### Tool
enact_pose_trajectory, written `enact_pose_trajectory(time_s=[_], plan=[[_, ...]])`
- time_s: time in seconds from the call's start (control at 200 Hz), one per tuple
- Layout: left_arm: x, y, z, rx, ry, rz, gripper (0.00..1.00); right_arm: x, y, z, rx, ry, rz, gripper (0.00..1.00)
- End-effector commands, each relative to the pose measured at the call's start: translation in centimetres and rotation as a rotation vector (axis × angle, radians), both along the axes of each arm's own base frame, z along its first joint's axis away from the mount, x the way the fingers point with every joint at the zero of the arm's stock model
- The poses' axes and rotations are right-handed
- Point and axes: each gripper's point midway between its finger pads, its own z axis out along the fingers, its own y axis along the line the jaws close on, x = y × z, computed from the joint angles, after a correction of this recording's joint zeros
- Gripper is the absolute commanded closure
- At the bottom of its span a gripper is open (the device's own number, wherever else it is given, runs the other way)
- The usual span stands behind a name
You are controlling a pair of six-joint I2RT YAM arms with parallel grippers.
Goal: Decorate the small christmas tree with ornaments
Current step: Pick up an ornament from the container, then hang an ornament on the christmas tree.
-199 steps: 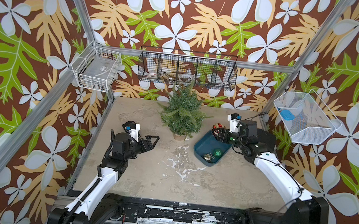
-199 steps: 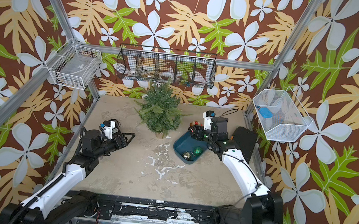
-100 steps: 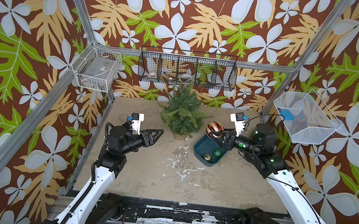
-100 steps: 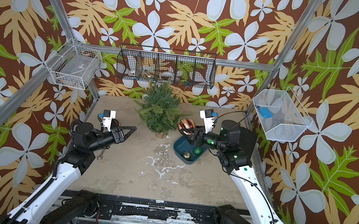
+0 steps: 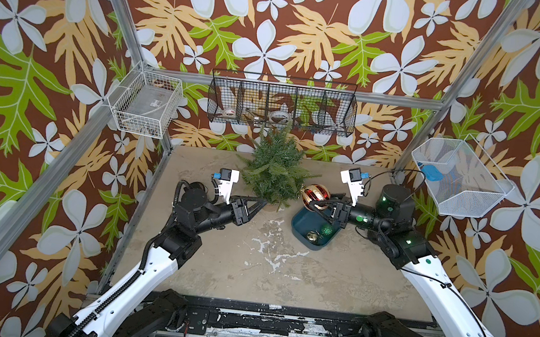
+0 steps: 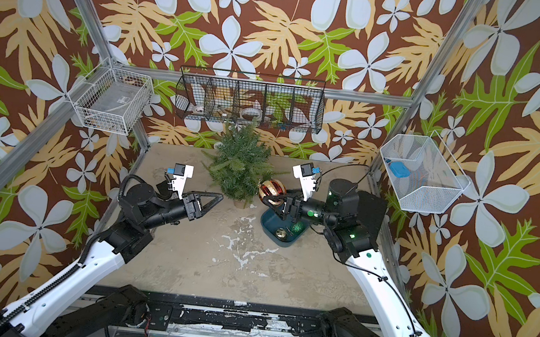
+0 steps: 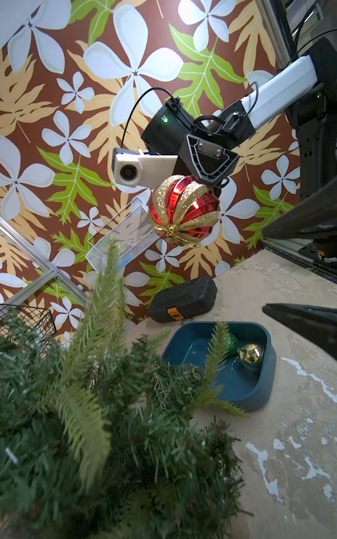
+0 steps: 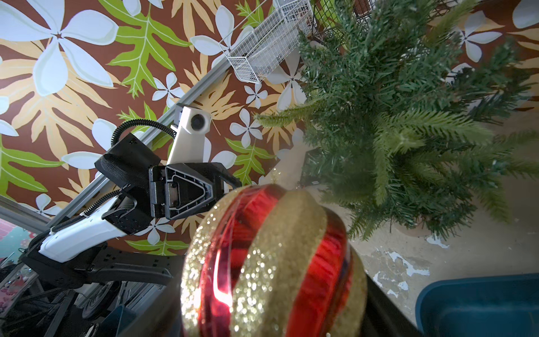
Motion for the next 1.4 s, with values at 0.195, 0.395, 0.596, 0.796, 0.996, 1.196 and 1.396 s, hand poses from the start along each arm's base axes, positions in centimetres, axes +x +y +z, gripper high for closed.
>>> enact_pose_trajectory(time_s=[0.195, 0.395, 0.596, 0.796, 0.996, 1.196, 1.396], plan=[[-0.2, -2.1, 3.0, -0.022, -0.091, -0.016, 0.61, -1.1, 0.6, 2.1, 0.042, -0.047, 0.046, 0.29], [0.2, -3.6, 3.5, -0.021, -0.094, -0.042, 0.59, -1.4, 1.0, 2.0, 0.051, -0.046, 0.060, 0.31], [0.3, -4.4, 4.0, -0.031, -0.118, -0.064, 0.53, -1.7, 1.0, 2.0, 0.060, -0.041, 0.070, 0.30], [-0.2, -5.9, 3.7, -0.034, -0.133, -0.107, 0.57, -2.0, 1.0, 2.7, 0.075, -0.049, 0.082, 0.30], [-0.6, -6.7, 4.2, -0.046, -0.160, -0.129, 0.59, -2.1, 1.1, 3.4, 0.087, -0.059, 0.087, 0.30], [-0.9, -7.1, 4.8, -0.051, -0.176, -0.143, 0.59, -2.3, 1.0, 3.7, 0.091, -0.067, 0.093, 0.31], [-0.9, -7.6, 4.9, -0.051, -0.181, -0.155, 0.60, -2.4, 1.0, 3.7, 0.098, -0.065, 0.097, 0.31]])
